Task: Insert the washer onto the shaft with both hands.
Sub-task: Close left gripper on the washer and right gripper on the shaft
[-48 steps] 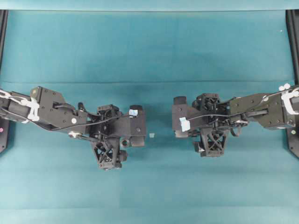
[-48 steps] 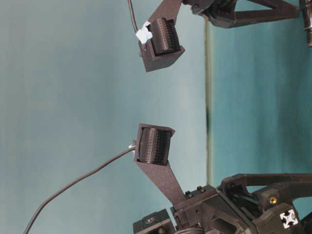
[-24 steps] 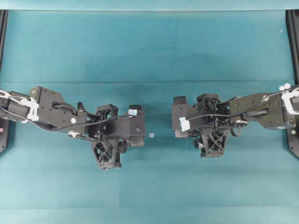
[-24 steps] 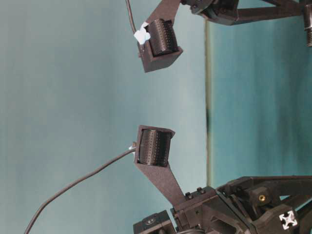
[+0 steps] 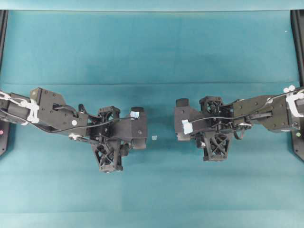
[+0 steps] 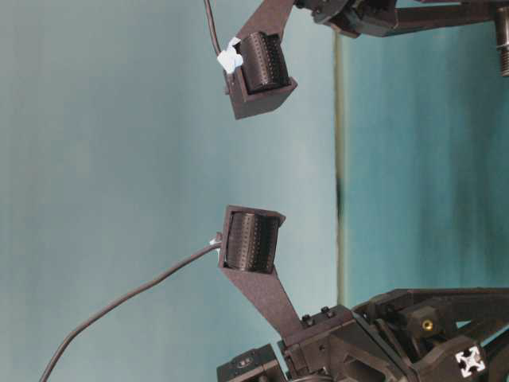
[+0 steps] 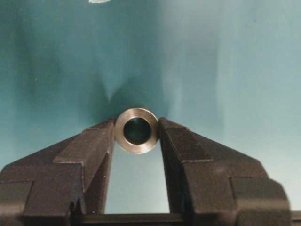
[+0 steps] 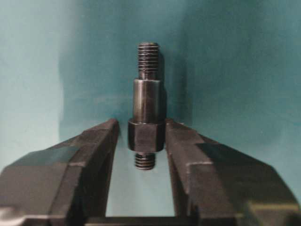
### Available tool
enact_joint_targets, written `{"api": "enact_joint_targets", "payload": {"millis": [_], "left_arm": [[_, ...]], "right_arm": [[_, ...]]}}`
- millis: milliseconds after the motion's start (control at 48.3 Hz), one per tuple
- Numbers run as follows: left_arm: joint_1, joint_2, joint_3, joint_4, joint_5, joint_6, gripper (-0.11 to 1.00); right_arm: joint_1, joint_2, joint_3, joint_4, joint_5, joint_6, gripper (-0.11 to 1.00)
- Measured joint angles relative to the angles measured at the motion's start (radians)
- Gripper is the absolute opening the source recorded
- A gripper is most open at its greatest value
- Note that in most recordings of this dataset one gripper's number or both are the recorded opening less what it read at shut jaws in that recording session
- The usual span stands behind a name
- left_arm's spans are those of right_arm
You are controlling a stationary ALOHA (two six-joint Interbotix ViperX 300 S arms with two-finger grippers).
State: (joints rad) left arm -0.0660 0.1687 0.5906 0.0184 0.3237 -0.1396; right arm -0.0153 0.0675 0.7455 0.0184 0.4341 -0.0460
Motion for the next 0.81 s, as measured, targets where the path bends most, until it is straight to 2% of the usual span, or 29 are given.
{"api": "enact_joint_targets", "payload": {"millis": [807], "left_arm": [[0.0,0.0,0.002,0.002,0.0,0.0,0.36]], "right_arm": [[-0.018,0.002,-0.003,0.0,0.002,-0.002,0.01]]}}
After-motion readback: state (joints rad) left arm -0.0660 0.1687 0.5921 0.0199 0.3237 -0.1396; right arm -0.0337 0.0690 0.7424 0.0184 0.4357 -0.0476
